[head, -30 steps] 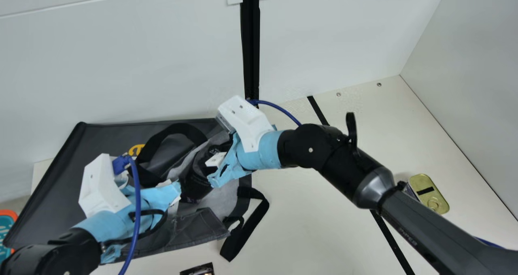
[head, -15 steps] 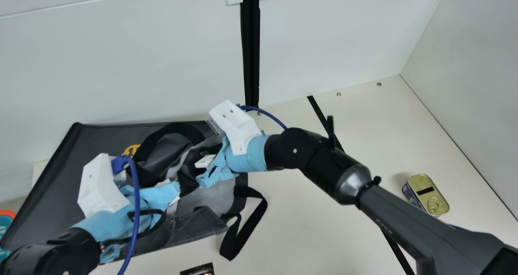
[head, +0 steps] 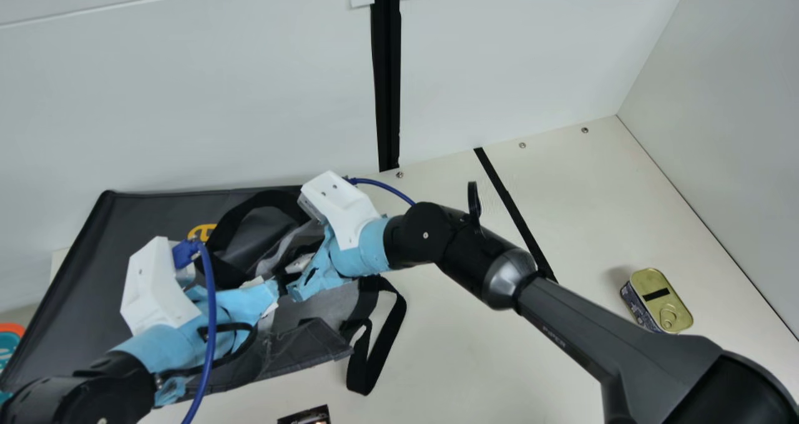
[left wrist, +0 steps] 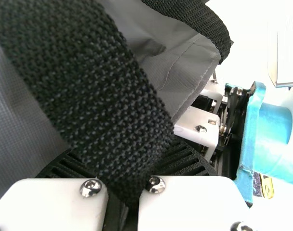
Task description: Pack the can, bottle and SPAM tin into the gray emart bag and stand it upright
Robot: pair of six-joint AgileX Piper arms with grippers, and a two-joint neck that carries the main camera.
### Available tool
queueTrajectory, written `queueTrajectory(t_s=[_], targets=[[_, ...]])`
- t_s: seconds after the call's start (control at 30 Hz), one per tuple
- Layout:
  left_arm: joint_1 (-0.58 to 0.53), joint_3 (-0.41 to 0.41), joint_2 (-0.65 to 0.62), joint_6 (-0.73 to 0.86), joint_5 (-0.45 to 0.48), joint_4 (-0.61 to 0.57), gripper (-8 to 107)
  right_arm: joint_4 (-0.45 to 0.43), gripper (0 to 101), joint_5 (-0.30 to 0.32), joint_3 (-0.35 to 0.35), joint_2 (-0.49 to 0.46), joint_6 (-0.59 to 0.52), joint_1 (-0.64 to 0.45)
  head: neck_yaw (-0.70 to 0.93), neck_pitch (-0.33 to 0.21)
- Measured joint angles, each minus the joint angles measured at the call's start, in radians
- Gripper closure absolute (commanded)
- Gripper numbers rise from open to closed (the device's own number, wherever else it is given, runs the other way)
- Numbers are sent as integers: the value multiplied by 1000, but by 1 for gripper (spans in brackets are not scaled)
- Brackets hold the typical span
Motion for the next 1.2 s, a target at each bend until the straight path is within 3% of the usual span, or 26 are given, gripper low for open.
queueTrajectory(t_s=[0.17, 0.8, 1.1, 1.2], targets=[[0, 0, 0, 0, 0, 0, 107, 6, 101, 1, -12, 11, 1, 2, 2, 0], [0, 0, 0, 0, 0, 0, 107, -1, 38, 33, -5, 13, -23, -17, 2, 0], [0, 0, 0, 0, 0, 0, 107, -6, 8, 20, 0, 8, -34, -24, 2, 0], [0, 0, 0, 0, 2, 0, 107, -12, 6, 16, 3, 3, -38, -26, 2, 0]])
